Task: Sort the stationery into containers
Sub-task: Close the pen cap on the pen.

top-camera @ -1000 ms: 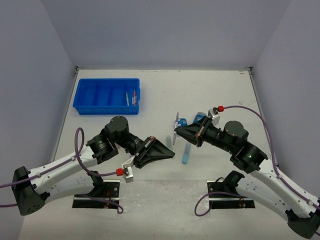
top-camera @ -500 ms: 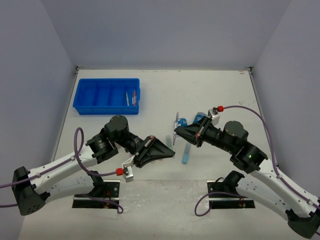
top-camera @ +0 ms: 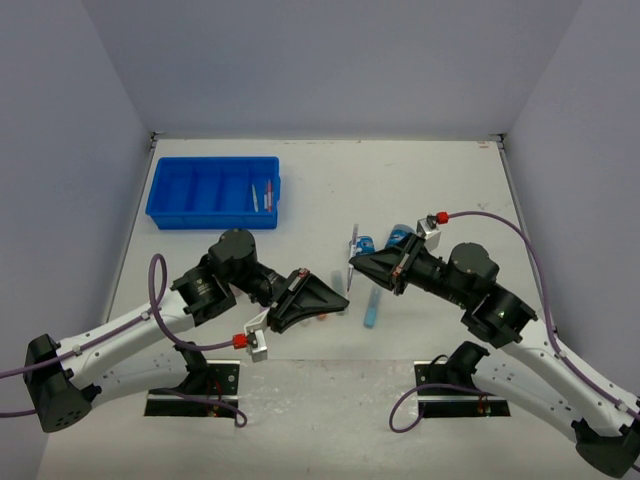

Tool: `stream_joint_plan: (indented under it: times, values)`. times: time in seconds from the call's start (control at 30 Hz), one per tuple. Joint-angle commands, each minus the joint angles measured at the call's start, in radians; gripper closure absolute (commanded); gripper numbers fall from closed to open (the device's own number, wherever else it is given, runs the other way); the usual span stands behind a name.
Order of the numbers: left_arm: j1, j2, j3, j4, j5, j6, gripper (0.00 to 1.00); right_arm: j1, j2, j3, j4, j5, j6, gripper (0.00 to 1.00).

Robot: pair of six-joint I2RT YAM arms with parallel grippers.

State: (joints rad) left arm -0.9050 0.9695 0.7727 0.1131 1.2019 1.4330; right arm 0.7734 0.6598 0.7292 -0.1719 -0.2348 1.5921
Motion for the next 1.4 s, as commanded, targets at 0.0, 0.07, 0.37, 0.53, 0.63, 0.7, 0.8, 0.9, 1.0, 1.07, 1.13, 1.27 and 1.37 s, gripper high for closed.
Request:
stream_joint_plan:
  times: [0.0,0.07,0.37,0.53,0.63,0.7,0.8,0.9,1.0,1.07,1.13,1.27,1.37]
  values:
    - [0.006,0.001,0.038,0.012,0.044,0.042,1.00,0.006,0.005,0.029,0.015,0.001,-0.012,1.00]
    - [0.006,-0.003,0.040,0.002,0.053,0.049,1.00,0.006,0.007,0.032,0.012,0.012,-0.012,1.00]
    - [0.006,-0.017,0.040,-0.019,0.041,0.059,1.00,0.006,0.020,0.048,0.016,0.006,-0.022,1.00]
    - [0.008,-0.008,0.042,-0.013,0.031,0.061,1.00,0.006,0.018,0.043,0.021,-0.007,-0.023,1.00]
    - [0.009,-0.002,0.045,-0.011,0.031,0.063,1.00,0.006,0.015,0.044,0.020,-0.008,-0.030,1.00]
    - [0.009,0.000,0.049,-0.010,0.031,0.061,1.00,0.007,0.015,0.043,0.018,-0.008,-0.030,1.00]
    - [0.010,0.001,0.053,-0.012,0.031,0.061,1.00,0.006,0.016,0.044,0.025,-0.016,-0.031,1.00]
    - [0.013,0.004,0.056,-0.015,0.034,0.060,1.00,0.006,0.015,0.046,0.025,-0.019,-0.032,1.00]
    - [0.014,0.006,0.055,-0.018,0.039,0.060,1.00,0.006,0.010,0.047,0.026,-0.020,-0.032,1.00]
    - [0.015,0.010,0.049,-0.023,0.044,0.061,1.00,0.006,0.007,0.053,0.019,-0.014,-0.036,1.00]
    - [0.015,0.012,0.046,-0.023,0.051,0.061,1.00,0.006,0.009,0.059,0.012,-0.006,-0.038,1.00]
    - [0.014,0.009,0.043,-0.029,0.056,0.061,1.00,0.006,0.018,0.061,0.004,0.012,-0.040,1.00]
    - [0.015,0.004,0.043,-0.035,0.054,0.063,1.00,0.007,0.028,0.057,0.011,0.011,-0.037,1.00]
